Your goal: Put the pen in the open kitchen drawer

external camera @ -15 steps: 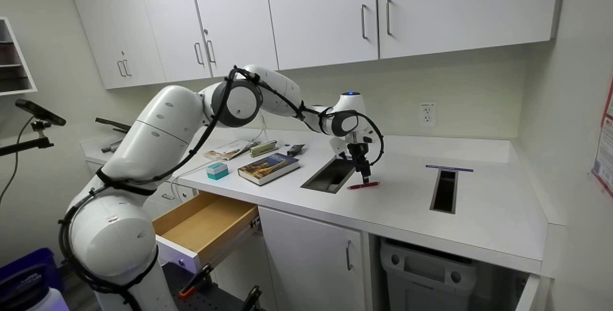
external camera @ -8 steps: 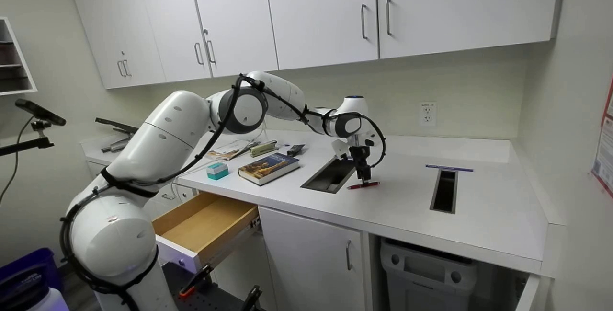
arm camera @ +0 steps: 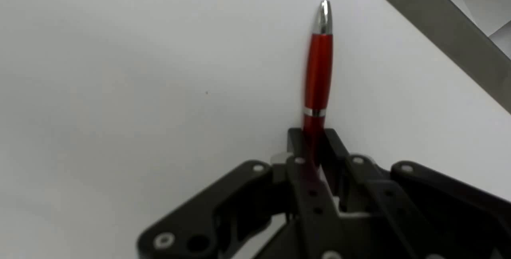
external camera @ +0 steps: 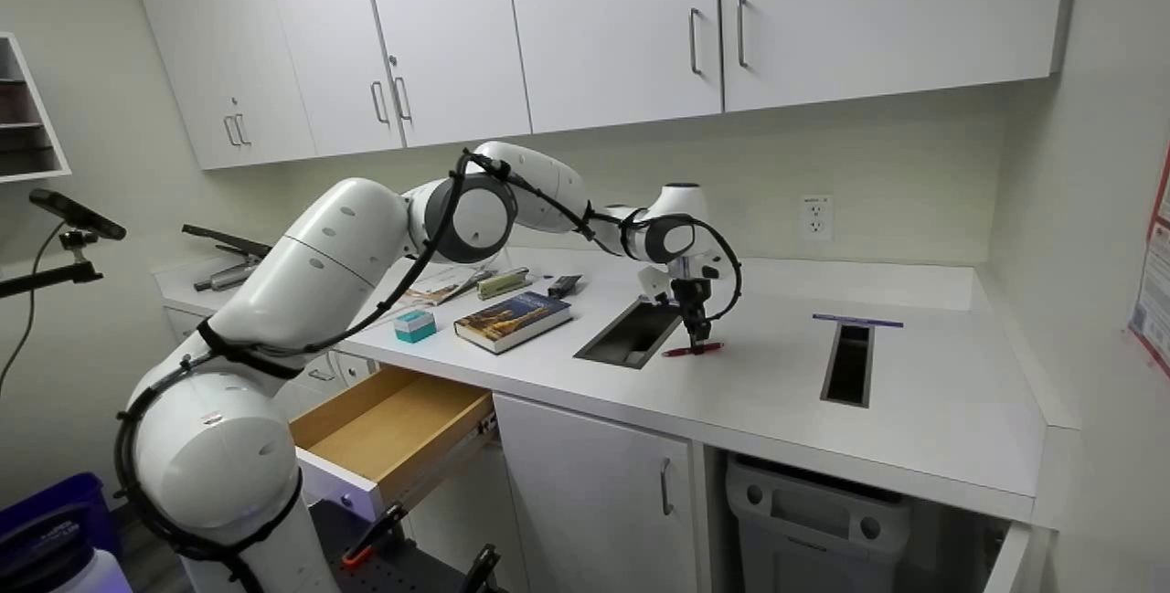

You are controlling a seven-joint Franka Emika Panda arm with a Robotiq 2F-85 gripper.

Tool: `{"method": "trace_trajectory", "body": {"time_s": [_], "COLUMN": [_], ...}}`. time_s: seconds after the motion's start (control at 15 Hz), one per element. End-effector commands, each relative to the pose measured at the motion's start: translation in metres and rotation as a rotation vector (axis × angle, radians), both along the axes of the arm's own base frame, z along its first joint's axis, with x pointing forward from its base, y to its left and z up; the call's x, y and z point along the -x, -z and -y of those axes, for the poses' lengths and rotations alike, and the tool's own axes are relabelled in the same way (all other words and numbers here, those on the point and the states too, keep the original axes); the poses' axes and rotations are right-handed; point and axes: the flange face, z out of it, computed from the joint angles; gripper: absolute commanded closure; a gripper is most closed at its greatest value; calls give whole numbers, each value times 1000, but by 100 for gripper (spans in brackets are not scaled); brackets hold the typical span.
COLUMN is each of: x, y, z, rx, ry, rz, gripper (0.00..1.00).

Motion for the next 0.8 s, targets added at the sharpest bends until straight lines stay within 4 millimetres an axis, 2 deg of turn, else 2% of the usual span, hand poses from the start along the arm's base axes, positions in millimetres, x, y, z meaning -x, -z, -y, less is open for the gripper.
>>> {"method": "trace_trajectory", "body": {"time_s": [0.0, 0.13, 0.4, 0.6, 0.73], "x": [-6, -6, 1, 6, 9], "y": [-2, -14, -54, -81, -93], "z": [2, -4, -36, -72, -104], "rx": [-3, 9, 4, 24, 31], "ry": [26, 8, -144, -322, -430], "rz": [-23, -7, 3, -34, -68], "gripper": [97, 96, 96, 96, 96]}}
